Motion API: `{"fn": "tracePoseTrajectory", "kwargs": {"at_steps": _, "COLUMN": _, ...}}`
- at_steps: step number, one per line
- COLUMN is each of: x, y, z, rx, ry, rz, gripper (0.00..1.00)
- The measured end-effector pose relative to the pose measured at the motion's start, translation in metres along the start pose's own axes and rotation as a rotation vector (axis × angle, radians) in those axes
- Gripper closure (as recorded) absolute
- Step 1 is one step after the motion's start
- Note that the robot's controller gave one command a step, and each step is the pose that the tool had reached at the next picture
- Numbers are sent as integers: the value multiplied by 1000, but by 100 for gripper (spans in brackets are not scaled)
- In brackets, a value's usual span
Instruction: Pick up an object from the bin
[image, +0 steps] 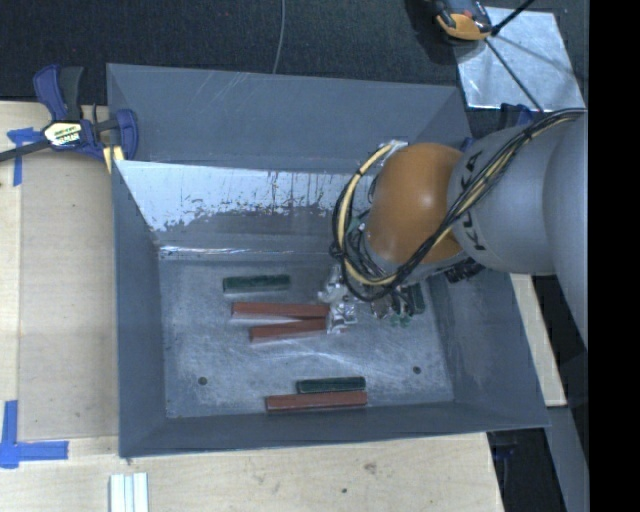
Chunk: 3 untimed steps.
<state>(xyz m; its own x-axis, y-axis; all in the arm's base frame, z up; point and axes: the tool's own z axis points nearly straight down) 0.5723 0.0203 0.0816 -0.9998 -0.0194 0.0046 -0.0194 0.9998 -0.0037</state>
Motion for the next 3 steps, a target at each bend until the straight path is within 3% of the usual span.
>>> {"fn": "tracePoseTrajectory", "kwargs": {"at_steps": 1, "x": 0, "y": 0, "z": 0, "rx": 0, "ry": 0, "rz": 0, "gripper": 100}}
{"fn": "tracePoseTrajectory", "kwargs": {"at_steps": 2, "x": -6, "y": -22, "z": -137, "rx": -3, "ry": -11, "rz": -37, "gripper": 100}}
{"fn": "tracePoseTrajectory", "kwargs": {"at_steps": 3, "x": -5, "y": -22, "z": -136, "rx": -3, "ry": -8, "rz": -37, "gripper": 0}}
